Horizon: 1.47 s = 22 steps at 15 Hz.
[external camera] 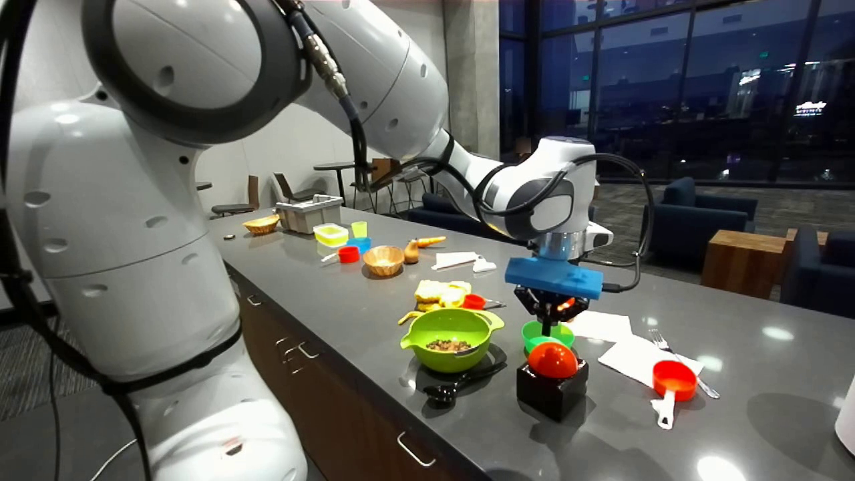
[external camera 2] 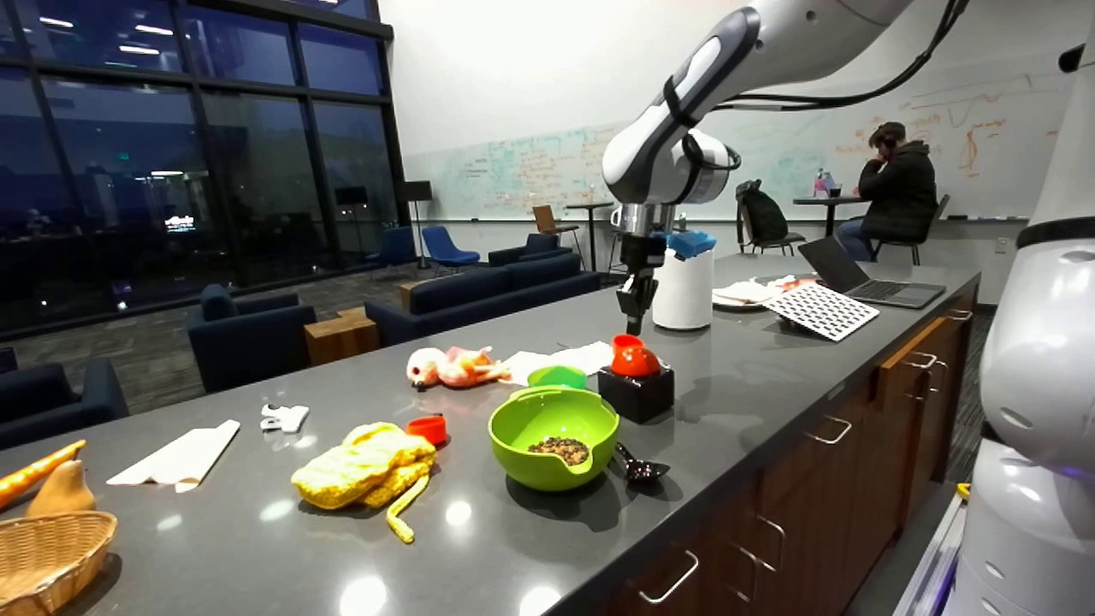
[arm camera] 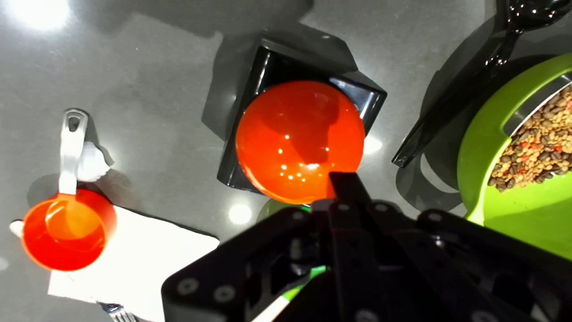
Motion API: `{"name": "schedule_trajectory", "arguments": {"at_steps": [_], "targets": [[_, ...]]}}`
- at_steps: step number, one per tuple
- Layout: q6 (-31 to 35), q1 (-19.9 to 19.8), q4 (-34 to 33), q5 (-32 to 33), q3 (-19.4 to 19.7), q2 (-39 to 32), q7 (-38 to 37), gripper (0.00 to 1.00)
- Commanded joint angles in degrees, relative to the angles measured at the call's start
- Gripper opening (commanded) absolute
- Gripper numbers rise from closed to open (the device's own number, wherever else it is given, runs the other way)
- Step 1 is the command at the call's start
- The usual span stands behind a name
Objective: Press the big orange button on the black box
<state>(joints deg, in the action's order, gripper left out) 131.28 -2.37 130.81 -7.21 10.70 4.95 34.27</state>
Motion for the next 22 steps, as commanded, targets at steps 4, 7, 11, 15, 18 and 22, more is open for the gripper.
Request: {"name": "schedule_trajectory", "arguments": {"at_steps": [4, 7, 11, 15, 18, 22], "targets": [[0.2, -1.4, -0.5, -1.0, -0.8, -1.9, 1.1, 0.0], [0.3, -1.6, -0.6, -1.5, -0.9, -3.1, 1.4, 0.0], [0.2, -1.9, -0.9, -2.1, -1.1, -4.8, 1.7, 0.0], [0.3, -2.1, -0.8, -3.0, -1.2, -5.1, 2.1, 0.0], [0.5, -2.3, -0.9, -4.1, -1.2, -5.9, 2.9, 0.0], [1.0, -2.7, -1.2, -5.0, -1.3, -7.9, 3.5, 0.0]]}}
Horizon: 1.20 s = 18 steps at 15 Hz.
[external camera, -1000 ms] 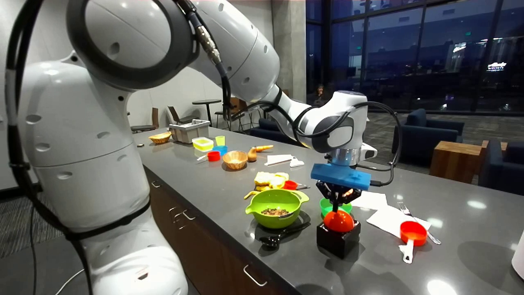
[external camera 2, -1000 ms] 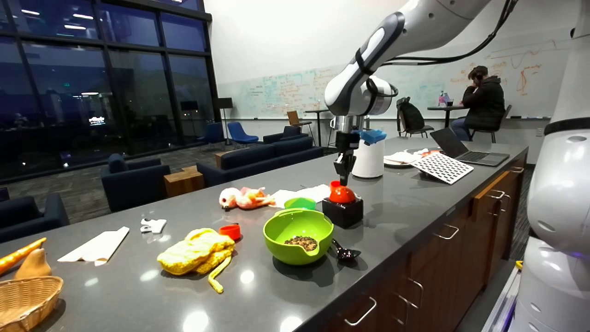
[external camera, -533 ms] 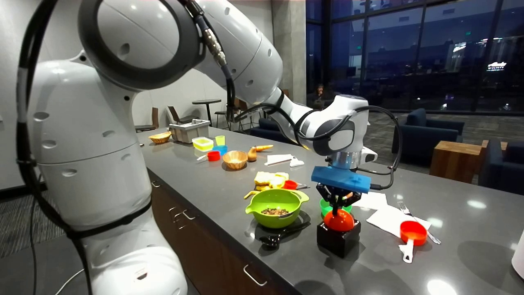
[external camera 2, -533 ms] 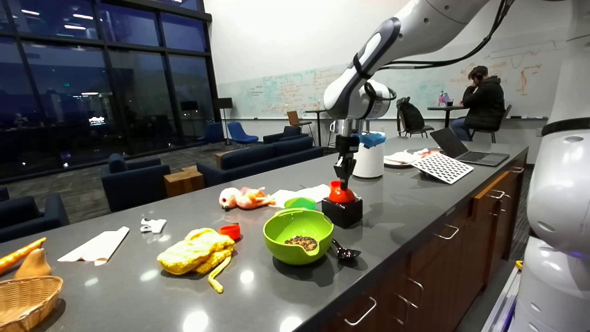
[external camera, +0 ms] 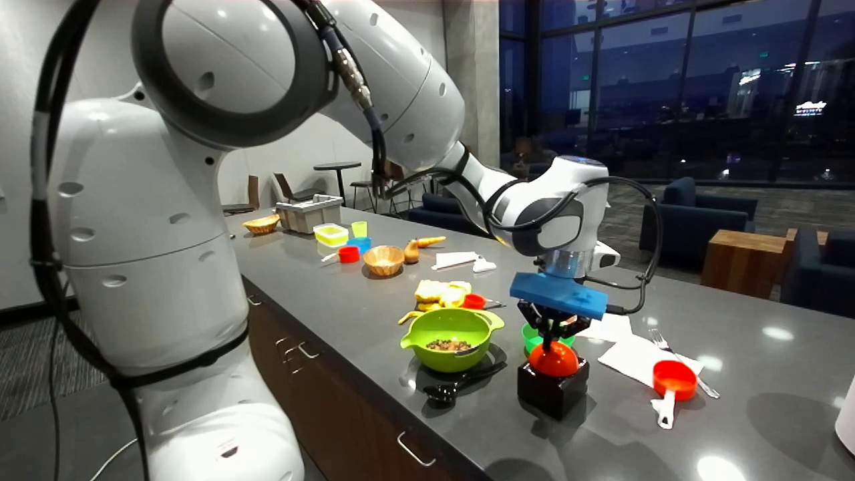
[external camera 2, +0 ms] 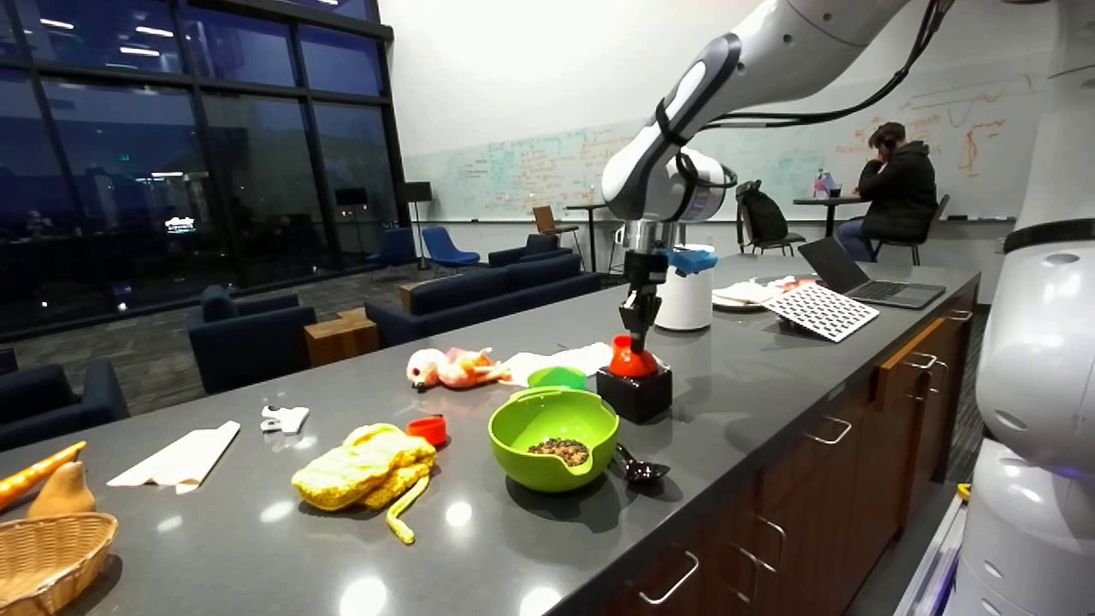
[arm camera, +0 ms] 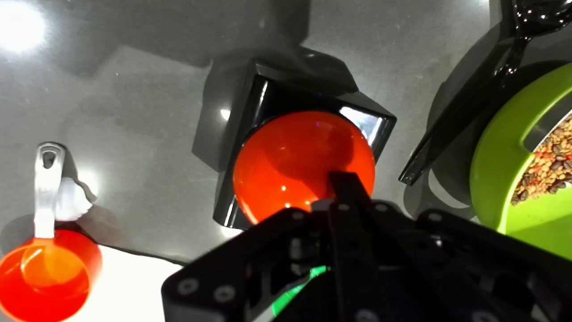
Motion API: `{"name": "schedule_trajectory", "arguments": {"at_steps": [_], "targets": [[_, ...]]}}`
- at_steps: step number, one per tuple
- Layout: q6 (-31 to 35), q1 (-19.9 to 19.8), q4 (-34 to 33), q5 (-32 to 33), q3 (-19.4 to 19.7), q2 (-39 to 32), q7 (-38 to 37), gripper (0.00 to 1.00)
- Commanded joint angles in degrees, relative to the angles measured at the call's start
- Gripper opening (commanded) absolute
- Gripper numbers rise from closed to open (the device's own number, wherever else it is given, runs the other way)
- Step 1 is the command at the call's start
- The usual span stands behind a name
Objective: Press the big orange button on the black box
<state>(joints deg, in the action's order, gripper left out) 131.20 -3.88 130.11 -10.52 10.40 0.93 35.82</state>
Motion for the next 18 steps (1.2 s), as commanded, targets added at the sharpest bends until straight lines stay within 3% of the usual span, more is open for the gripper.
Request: {"name": "schedule_trajectory", "arguments": {"at_steps": [1, 10, 18], "targets": [[0.9, -1.2, -0.6, -1.7, -1.0, -4.2, 1.8, 0.0], [0.6, -1.6, -1.4, -2.4, -1.1, -5.3, 2.1, 0.0], [1.0, -2.9, -0.9, -7.4, -0.7, -4.9, 4.5, 0.0]]}}
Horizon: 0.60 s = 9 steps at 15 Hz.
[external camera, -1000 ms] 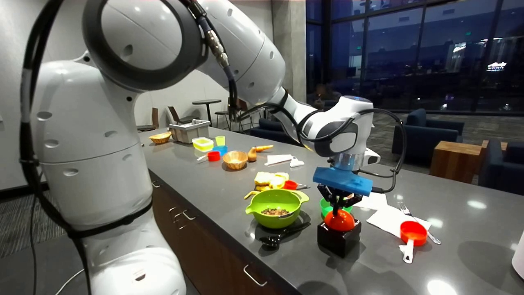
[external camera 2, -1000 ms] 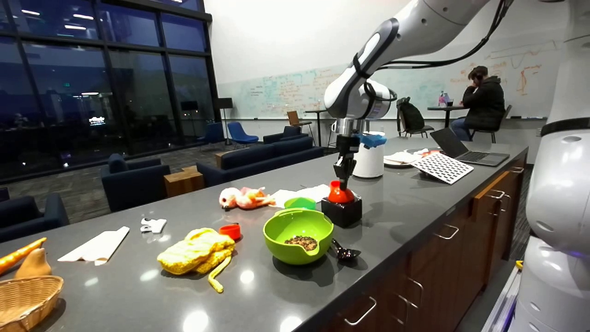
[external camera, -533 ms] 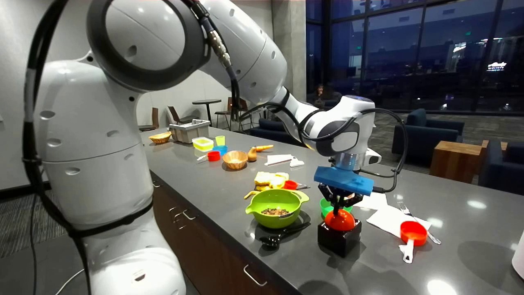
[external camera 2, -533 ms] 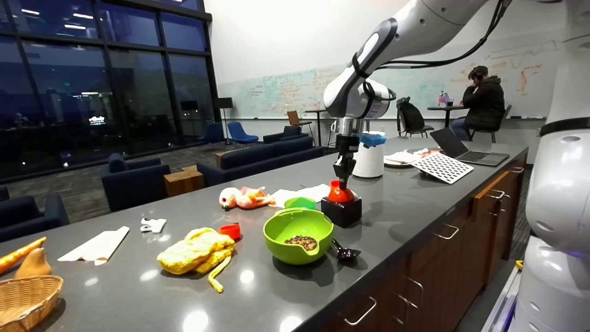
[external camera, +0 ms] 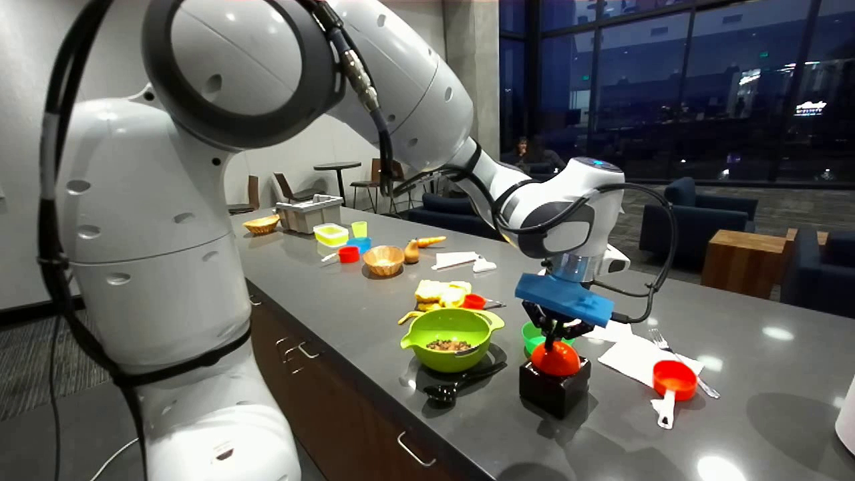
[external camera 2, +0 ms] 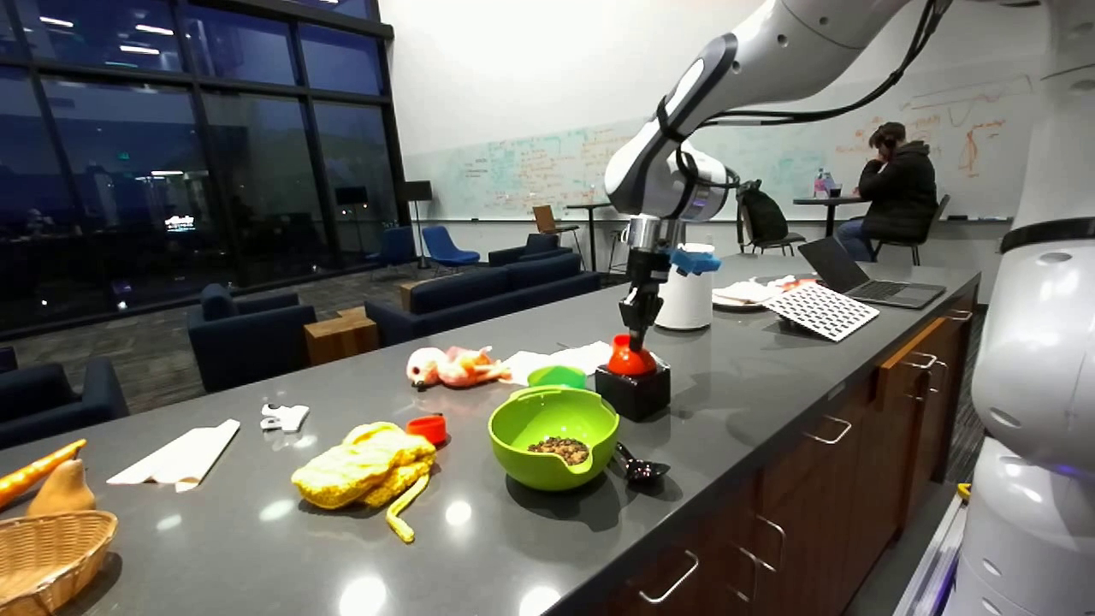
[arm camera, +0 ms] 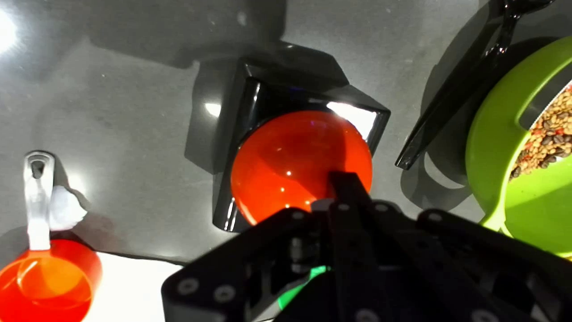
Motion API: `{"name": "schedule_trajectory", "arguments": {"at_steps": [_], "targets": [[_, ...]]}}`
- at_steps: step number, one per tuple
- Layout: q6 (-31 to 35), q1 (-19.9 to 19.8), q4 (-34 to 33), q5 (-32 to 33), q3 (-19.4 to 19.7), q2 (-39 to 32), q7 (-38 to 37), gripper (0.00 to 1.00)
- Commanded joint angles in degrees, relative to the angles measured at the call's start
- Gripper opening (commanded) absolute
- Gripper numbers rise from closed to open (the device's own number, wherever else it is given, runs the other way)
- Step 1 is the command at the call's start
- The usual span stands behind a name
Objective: Press the big orange button on the black box
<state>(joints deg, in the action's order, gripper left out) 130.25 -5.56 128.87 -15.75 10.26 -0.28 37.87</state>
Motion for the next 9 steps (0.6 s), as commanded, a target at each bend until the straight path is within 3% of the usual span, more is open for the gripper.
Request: {"name": "schedule_trajectory", "arguments": {"at_steps": [1, 9], "targets": [[2.0, -1.4, 0.4, -2.6, -0.6, -3.7, 2.7, 0.0], [1.4, -1.8, 0.1, -1.6, -0.6, -2.1, 2.7, 0.0]]}}
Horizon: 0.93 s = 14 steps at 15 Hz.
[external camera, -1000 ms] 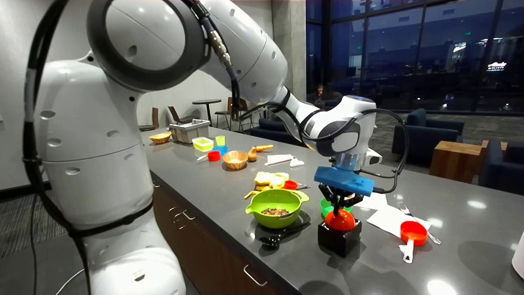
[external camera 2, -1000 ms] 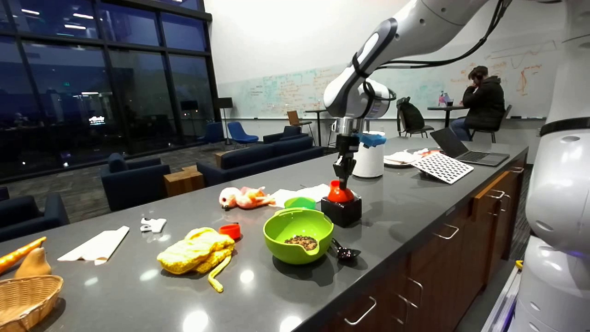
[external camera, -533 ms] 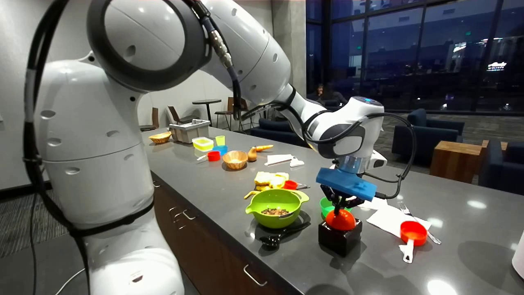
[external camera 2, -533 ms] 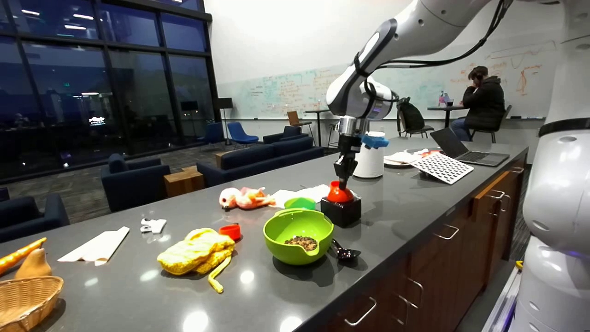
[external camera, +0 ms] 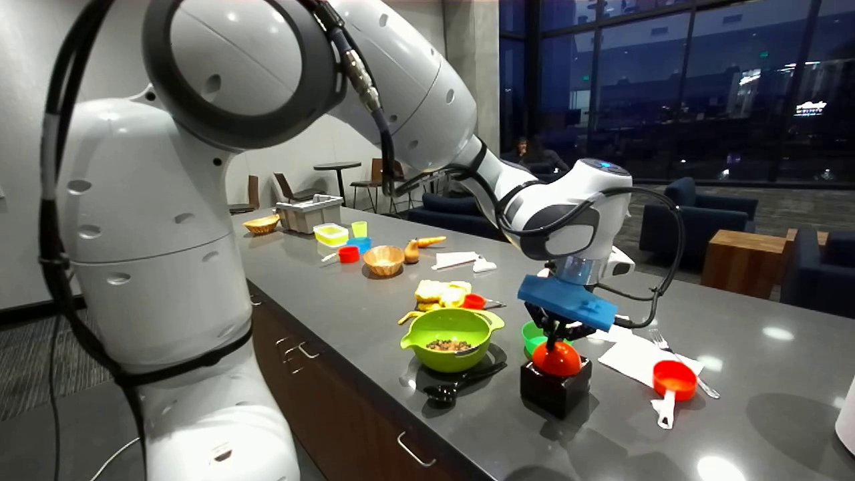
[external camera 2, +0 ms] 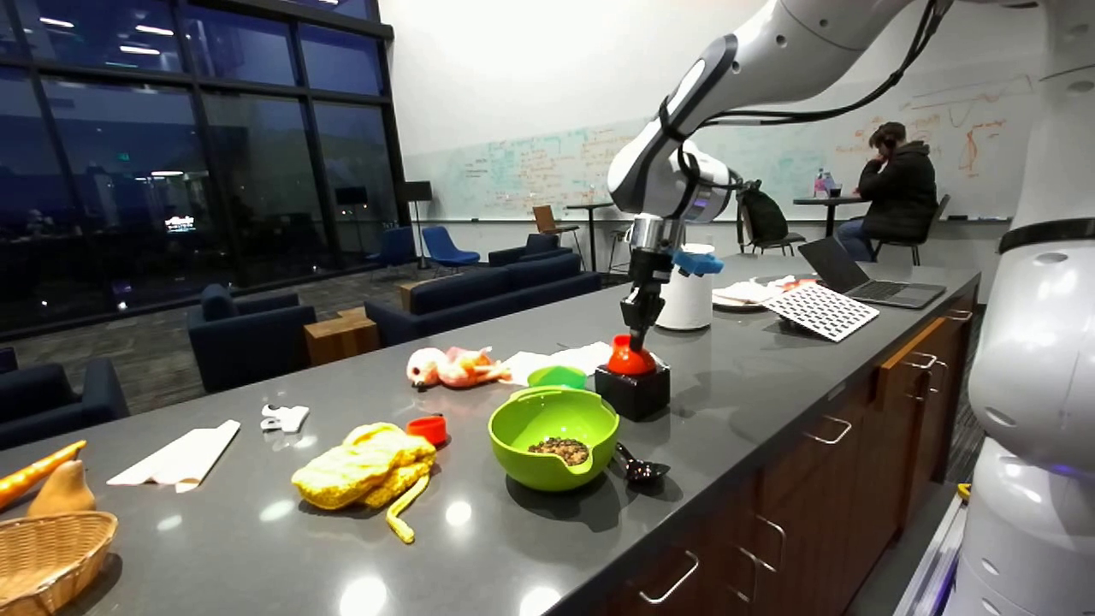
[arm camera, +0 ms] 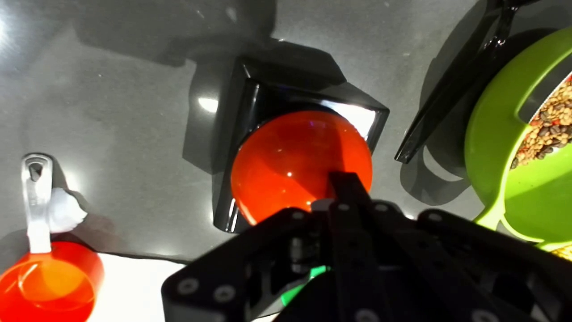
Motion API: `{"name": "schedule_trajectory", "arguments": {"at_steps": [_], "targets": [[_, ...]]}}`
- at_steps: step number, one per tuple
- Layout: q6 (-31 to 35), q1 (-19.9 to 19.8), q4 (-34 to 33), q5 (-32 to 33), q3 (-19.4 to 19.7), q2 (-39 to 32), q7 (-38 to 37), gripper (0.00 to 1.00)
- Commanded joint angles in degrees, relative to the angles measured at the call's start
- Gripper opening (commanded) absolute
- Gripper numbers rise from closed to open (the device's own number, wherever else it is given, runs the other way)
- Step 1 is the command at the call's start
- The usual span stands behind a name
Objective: Press the big orange button on the black box
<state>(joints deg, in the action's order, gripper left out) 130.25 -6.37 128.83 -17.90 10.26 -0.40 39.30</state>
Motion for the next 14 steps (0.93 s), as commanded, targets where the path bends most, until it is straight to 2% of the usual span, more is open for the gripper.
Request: {"name": "schedule_trajectory", "arguments": {"at_steps": [1, 14], "targets": [[1.3, -0.9, 0.1, 1.1, -0.6, -1.7, 0.9, 0.0], [-1.9, -0.9, 0.0, 15.0, -1.0, 3.4, -2.3, 0.0]]}}
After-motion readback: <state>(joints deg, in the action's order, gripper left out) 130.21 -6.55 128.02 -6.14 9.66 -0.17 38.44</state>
